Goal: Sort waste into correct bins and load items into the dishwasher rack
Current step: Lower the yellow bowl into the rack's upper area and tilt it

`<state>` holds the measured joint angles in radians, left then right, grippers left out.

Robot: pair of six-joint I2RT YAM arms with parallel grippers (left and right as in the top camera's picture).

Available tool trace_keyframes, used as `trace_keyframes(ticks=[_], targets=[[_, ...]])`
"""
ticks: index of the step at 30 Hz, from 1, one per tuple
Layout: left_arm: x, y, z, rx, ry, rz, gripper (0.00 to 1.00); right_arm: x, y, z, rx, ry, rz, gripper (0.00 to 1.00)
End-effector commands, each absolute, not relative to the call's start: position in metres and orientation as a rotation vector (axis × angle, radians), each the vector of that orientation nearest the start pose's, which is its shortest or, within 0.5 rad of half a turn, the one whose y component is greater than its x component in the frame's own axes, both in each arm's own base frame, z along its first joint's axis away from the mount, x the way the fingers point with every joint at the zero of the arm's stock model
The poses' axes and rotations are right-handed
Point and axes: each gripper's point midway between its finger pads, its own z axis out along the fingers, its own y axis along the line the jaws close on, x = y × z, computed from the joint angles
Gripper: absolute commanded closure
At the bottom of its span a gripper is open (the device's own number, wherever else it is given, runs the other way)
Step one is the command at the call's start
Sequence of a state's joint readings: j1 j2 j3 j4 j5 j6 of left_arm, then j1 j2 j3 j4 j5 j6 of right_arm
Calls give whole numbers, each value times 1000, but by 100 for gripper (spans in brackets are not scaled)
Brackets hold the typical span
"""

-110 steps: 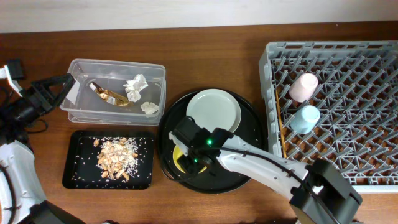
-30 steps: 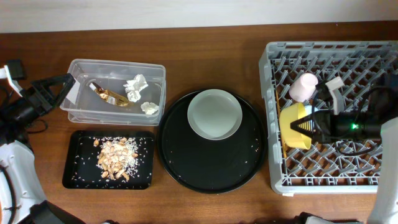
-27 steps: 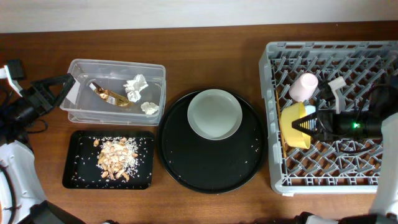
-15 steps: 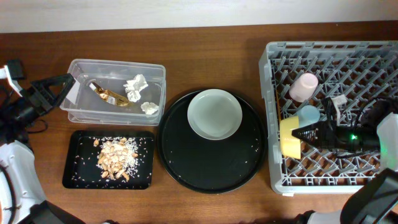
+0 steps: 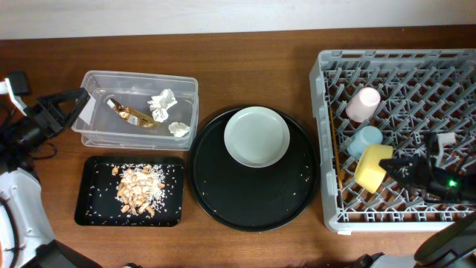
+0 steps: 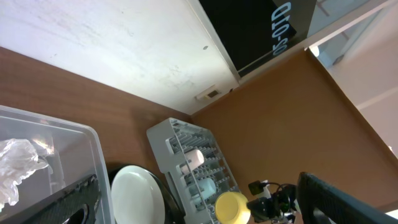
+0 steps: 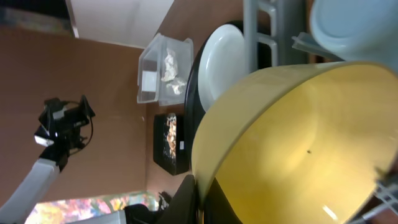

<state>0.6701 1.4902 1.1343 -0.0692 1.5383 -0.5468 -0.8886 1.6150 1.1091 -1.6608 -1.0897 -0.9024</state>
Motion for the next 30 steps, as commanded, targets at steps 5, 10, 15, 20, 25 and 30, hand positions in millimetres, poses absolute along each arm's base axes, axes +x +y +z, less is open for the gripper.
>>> trace_keyframes(ticks=[5,10,15,20,25,30], targets=[[355,63,320,-69,1772,-1407,1,249,-62,199,510,2091,1426,96],[355,63,320,-69,1772,-1407,1,278,-84,238,503,1753,1422,96],[355,63,320,-70,1772,-1408,1,286,-93,242,403,1722,1346,96],[355,63,320,-70,1772,-1408,1,296,-106,249,255,1716,1222,96],[355,63,320,-69,1772,-1407,1,315,-130,251,194,1710,1163,95],[355,63,320,-70,1772,-1408,1,343,-152,257,166,1726,1132,95]])
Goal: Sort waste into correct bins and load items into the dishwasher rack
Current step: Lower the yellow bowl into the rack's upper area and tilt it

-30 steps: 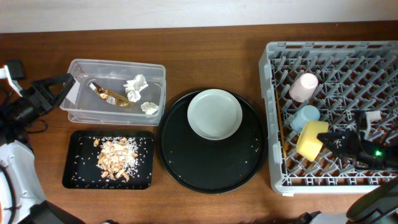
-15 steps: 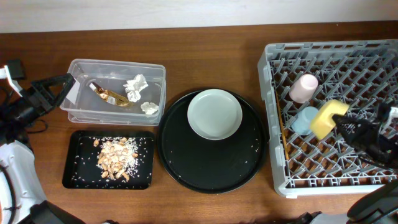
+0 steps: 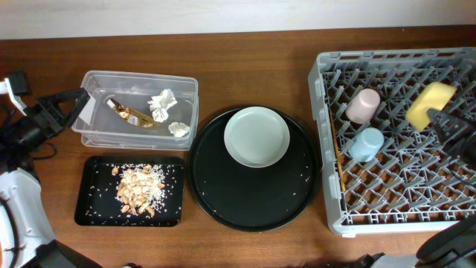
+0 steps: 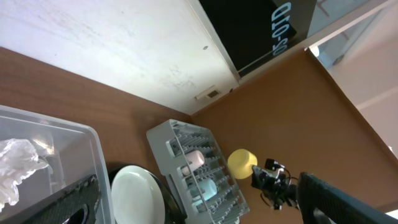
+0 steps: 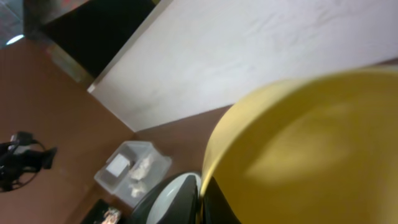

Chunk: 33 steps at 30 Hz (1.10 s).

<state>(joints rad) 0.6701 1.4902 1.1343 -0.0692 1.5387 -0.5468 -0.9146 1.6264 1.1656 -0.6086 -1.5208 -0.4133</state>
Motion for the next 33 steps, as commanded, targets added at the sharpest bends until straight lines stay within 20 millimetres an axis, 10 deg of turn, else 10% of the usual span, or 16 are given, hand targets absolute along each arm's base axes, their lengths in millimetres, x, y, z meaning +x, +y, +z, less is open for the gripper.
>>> trace_keyframes(ticks=[1,12,24,33], targets=[[355,63,320,-70,1772,-1408,1,349,-154,255,181,1747,1120,96],[355,63,320,-70,1772,-1408,1,436,-127,250,266,1790,1160,96],[355,63,320,-70,1772,-1408,1,442,-134,192,378,1838,1293,96],[355,63,320,-69,1772,-1407,1,418,-159,188,467,1809,1374,96]])
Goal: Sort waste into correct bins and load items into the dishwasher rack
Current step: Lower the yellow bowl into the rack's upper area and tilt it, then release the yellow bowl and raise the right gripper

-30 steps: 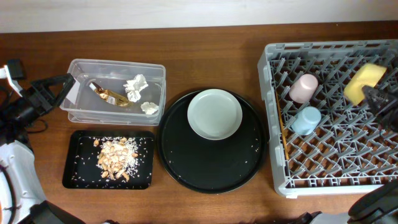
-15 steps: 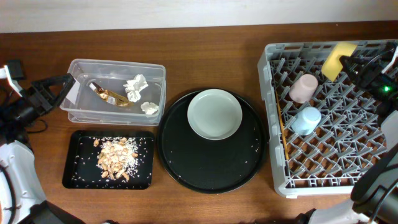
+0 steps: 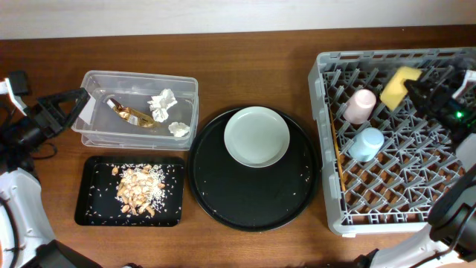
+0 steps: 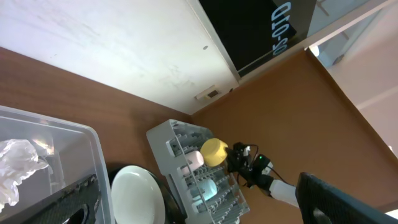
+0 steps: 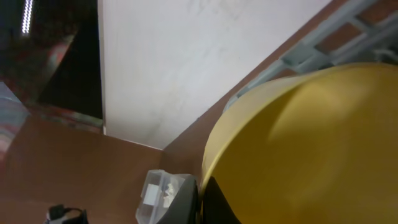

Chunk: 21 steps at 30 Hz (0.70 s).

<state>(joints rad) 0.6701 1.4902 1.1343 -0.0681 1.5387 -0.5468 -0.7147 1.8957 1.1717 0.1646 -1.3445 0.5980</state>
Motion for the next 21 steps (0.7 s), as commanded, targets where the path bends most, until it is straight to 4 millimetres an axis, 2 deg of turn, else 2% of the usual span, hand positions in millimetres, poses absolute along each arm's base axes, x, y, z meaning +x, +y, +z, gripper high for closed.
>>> trace_keyframes(ticks=[1,7,8,11,12,15,17,21], targets=[[355,63,320,-69,1772,-1407,1,414,-163,184,519,1809,1389,96],[355,63,320,-70,1772,-1408,1,389,-181,166,808,1788,1498,88],[355,63,320,-70,1772,-1408,1,386,-184,165,841,1781,1508,81],[355,63,320,-70,1772,-1408,1,376,-194,161,927,1756,1524,69],[355,63,320,-69,1772,-1407,1,372,-199,160,953,1745,1524,59],[355,63,320,-70,1772,-1408,1,363,-208,158,1011,1721,1521,48],[355,63,320,-69,1772,-1407,1,358,-214,156,1030,1711,1508,2],[355,63,320,-70,1772,-1408,1,345,-226,143,1124,1725,1426,2]])
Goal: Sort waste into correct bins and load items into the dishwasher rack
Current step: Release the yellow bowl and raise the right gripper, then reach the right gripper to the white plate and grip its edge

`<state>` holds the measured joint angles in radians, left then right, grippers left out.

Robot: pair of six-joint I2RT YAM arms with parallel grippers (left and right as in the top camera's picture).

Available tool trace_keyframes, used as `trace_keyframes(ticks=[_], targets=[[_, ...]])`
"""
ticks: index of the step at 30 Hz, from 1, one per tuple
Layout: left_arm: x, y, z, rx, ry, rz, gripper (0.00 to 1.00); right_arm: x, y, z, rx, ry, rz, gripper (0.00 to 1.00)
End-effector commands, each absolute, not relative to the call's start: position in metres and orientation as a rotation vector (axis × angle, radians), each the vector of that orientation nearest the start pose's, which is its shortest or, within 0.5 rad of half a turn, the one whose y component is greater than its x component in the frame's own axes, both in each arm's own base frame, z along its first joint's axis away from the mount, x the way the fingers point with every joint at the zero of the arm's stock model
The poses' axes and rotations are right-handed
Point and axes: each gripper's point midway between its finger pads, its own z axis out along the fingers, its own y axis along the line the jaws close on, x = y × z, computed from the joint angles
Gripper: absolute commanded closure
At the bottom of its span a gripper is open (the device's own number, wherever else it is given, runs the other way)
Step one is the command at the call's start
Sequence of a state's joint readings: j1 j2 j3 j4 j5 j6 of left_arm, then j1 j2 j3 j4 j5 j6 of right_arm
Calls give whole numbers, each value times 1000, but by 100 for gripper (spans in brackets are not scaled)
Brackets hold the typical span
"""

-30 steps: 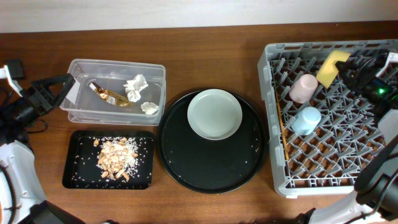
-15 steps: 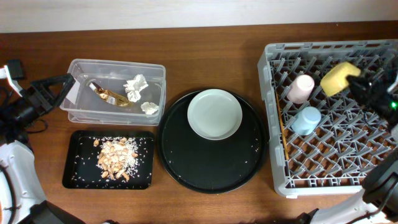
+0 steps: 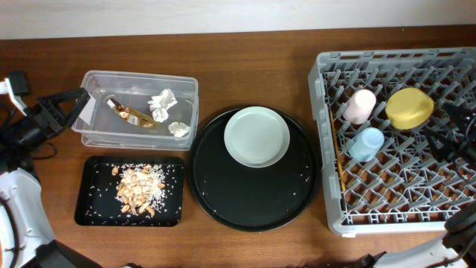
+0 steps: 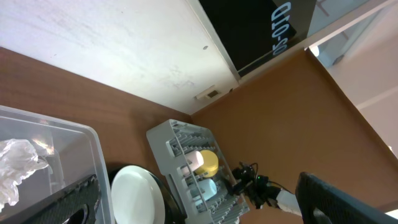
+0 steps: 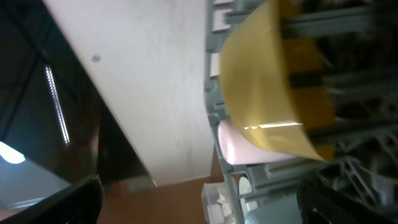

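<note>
A yellow bowl (image 3: pixel 410 108) lies upside down on the prongs of the grey dishwasher rack (image 3: pixel 327 149), next to a pink cup (image 3: pixel 358 106) and above a light blue cup (image 3: pixel 365 143). In the right wrist view the yellow bowl (image 5: pixel 273 81) lies free ahead of the fingers. My right gripper (image 3: pixel 445 128) stands open just right of the bowl, holding nothing. Far to the left, my left gripper (image 3: pixel 63 108) is open beside the clear waste bin (image 3: pixel 100 134). A white plate (image 3: pixel 256 136) sits on a round black tray (image 3: pixel 253 201).
The clear bin holds crumpled tissues (image 3: pixel 162 103) and a gold wrapper (image 3: pixel 134 115). A black rectangular tray (image 3: pixel 89 212) with food scraps (image 3: pixel 137 187) lies in front of it. The rack fills the table's right side.
My right gripper held the yellow bowl above the rack's back row. Now the bowl rests upside down in the rack and the gripper is open, off to its right. The left arm is unchanged.
The right gripper first held the yellow bowl low near the rack's front. Then the bowl was at the rack's back right, then beside the pink cup. Now it sits released in the rack. The left arm stayed by the clear bin throughout.
</note>
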<state>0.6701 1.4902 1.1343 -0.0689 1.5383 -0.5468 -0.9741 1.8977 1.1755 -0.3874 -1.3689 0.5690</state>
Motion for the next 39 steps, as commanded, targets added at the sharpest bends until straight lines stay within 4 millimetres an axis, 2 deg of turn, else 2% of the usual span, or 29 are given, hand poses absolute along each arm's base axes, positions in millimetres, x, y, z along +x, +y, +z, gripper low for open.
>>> trace_keyframes(ticks=[1,3,5,7,11,13,16,20,22,23,25,26,28,30,32,36,37,39], targets=[[355,63,320,-69,1772,-1407,1,338,-230,137,1160,1747,1370,2],[355,63,320,-69,1772,-1407,1,330,-234,138,1166,1772,1302,2],[355,63,320,-69,1772,-1407,1,329,-233,149,1141,1783,1265,2],[355,63,320,-70,1772,-1408,1,330,-229,167,1082,1790,1228,2],[355,63,320,-70,1772,-1408,1,340,-200,211,881,1886,1033,2],[355,63,320,-70,1772,-1408,1,348,-173,230,752,1979,847,2],[355,63,320,-70,1772,-1408,1,355,-133,245,623,2085,629,2],[355,63,320,-70,1772,-1408,1,359,-64,250,414,2223,372,2],[355,63,320,-69,1772,-1407,1,357,-31,242,328,2299,269,2],[355,63,320,-70,1772,-1408,0,356,-4,235,247,2345,234,2],[355,63,320,-70,1772,-1408,1,357,31,224,130,2395,220,2],[355,63,320,-70,1772,-1408,1,357,58,213,41,2431,218,2],[355,63,320,-70,1772,-1408,1,356,86,193,-61,2487,189,2],[355,63,320,-70,1772,-1408,1,356,105,171,-132,2545,154,2],[355,63,320,-70,1772,-1408,1,357,123,139,-191,2624,145,2],[355,63,320,-69,1772,-1407,1,362,134,83,-213,2750,132,2],[355,63,320,-70,1772,-1408,1,363,136,72,-219,2776,141,5],[355,63,320,-70,1772,-1408,1,364,140,36,-227,2844,146,21]])
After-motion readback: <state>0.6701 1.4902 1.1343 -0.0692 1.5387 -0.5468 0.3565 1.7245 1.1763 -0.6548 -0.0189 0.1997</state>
